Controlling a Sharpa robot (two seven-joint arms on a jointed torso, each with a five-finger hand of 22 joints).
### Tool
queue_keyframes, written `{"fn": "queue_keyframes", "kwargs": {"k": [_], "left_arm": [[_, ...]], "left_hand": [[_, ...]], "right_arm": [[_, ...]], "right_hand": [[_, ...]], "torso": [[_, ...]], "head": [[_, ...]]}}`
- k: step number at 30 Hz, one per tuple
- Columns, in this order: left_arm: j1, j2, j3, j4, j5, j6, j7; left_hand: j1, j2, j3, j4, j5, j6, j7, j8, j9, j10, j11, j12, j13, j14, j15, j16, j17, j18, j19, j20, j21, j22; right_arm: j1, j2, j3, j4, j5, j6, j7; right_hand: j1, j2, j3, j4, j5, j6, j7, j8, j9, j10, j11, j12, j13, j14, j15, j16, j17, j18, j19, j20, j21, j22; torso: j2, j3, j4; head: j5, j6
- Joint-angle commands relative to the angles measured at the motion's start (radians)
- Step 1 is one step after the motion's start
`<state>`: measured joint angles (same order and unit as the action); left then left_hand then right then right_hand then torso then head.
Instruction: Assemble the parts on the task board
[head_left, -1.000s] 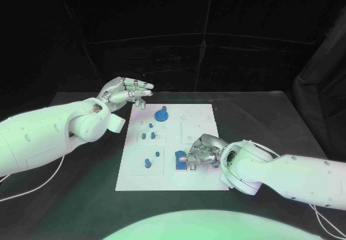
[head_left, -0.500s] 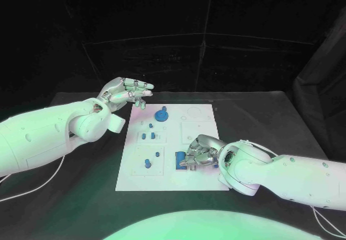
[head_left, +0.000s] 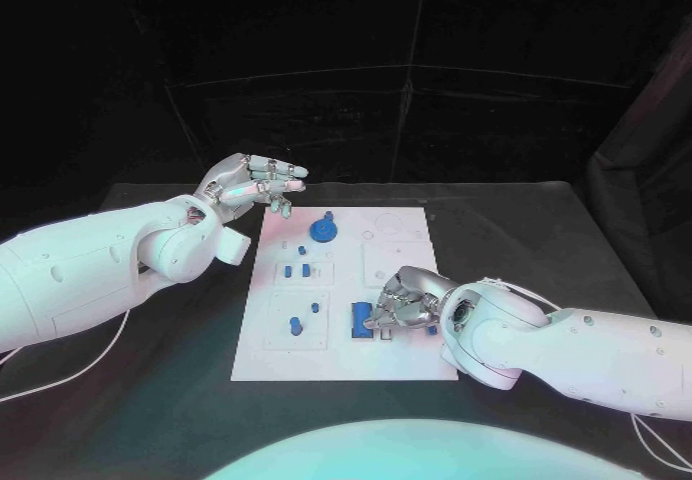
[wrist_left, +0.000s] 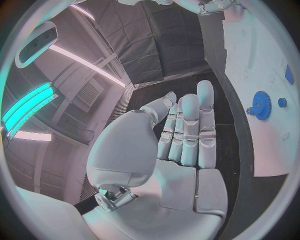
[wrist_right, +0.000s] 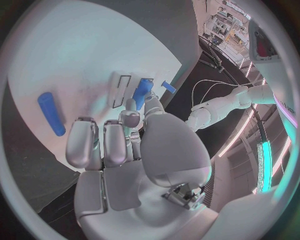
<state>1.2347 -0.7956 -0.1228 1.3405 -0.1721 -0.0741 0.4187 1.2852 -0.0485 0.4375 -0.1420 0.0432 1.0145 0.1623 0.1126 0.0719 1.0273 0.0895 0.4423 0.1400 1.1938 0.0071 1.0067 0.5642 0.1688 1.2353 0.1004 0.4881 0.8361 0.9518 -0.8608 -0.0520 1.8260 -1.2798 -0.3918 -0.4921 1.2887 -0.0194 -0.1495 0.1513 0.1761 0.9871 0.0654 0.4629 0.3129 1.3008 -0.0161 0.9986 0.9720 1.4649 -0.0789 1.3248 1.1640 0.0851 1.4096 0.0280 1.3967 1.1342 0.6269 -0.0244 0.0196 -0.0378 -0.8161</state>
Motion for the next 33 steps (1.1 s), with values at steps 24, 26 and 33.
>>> {"fn": "queue_keyframes", "kwargs": {"k": [24, 26, 33], "left_arm": [[0.001, 0.002, 0.001, 0.003, 0.004, 0.01, 0.006], [0.001, 0.002, 0.001, 0.003, 0.004, 0.01, 0.006], [0.001, -0.001, 0.001, 0.003, 0.004, 0.01, 0.007]], "left_hand": [[-0.007, 0.0, -0.001, -0.001, 0.005, -0.006, 0.0, -0.001, -0.001, -0.006, -0.001, 0.005, 0.002, -0.009, -0.001, 0.002, -0.002, 0.012, -0.001, 0.004, -0.007, -0.002], [-0.007, 0.0, -0.001, -0.001, 0.005, -0.006, 0.0, -0.001, -0.001, -0.006, -0.001, 0.005, 0.002, -0.009, -0.001, 0.002, -0.002, 0.012, -0.001, 0.004, -0.007, -0.002], [-0.007, 0.0, -0.001, -0.001, 0.005, -0.006, 0.0, -0.001, -0.001, -0.006, -0.001, 0.005, 0.002, -0.009, -0.001, 0.002, -0.002, 0.012, -0.001, 0.004, -0.007, -0.002]], "right_arm": [[0.002, -0.26, 0.001, 0.074, -0.171, 0.009, -0.012], [0.002, -0.253, 0.0, 0.065, -0.184, 0.026, -0.029], [0.001, -0.22, 0.0, 0.041, -0.207, 0.081, -0.063]], "right_hand": [[-0.06, 0.033, -0.066, 0.019, 0.047, -0.009, 0.011, -0.05, -0.017, 0.014, 0.015, 0.026, 0.034, 0.043, 0.008, 0.008, 0.017, -0.006, 0.004, 0.01, 0.005, 0.016], [-0.062, 0.032, -0.07, 0.02, 0.052, -0.009, 0.011, -0.05, -0.015, 0.016, 0.014, 0.029, 0.037, 0.043, 0.007, 0.009, 0.018, -0.006, 0.004, 0.009, 0.006, 0.017], [-0.064, 0.029, -0.075, 0.021, 0.057, -0.009, 0.01, -0.05, -0.013, 0.016, 0.014, 0.03, 0.039, 0.043, 0.007, 0.008, 0.018, -0.006, 0.005, 0.009, 0.006, 0.019]], "torso": [[-0.004, -0.0003, -0.0109], [-0.005, 0.0002, -0.0116], [-0.003, 0.0014, -0.012]], "head": [[-0.03, 0.009], [-0.027, 0.007], [-0.022, 0.006]]}}
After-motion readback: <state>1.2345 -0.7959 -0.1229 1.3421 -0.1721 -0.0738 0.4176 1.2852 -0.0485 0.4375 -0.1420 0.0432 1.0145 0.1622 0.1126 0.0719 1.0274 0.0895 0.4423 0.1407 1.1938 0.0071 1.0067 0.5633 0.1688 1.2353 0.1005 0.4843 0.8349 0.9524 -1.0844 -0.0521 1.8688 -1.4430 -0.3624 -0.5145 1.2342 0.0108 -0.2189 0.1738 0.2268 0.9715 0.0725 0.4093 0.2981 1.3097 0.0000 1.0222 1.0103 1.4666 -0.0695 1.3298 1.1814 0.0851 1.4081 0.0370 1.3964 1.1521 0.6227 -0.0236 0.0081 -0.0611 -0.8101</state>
